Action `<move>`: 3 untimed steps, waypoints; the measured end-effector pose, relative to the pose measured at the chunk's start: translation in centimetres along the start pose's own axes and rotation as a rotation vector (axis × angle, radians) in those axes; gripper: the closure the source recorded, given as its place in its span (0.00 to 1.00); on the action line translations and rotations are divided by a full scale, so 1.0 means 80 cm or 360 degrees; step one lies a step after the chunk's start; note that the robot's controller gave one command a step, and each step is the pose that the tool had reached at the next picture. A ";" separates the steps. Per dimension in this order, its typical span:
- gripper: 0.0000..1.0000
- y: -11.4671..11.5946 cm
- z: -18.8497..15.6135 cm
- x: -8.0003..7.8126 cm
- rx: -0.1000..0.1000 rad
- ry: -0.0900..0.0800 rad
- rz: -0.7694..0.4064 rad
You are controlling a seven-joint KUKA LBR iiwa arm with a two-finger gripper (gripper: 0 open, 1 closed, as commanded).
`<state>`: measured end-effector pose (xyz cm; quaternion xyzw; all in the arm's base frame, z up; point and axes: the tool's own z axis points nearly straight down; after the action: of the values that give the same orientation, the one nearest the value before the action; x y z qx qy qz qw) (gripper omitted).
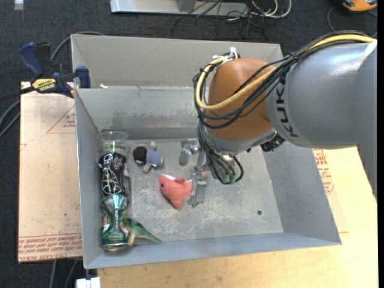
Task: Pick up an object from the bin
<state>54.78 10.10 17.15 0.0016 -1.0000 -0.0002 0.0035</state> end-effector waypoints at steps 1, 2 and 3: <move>0.00 -0.001 -0.006 -0.002 -0.0001 -0.0012 0.0005; 0.00 -0.004 0.061 -0.006 -0.0002 -0.0019 -0.0311; 1.00 -0.004 0.119 0.014 -0.0003 -0.0021 -0.0534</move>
Offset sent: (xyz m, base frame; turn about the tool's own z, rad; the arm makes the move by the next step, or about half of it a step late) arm 0.0027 -0.0075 -0.1015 -0.3648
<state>53.61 9.77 7.64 0.1686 -0.9857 -0.0016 -0.0033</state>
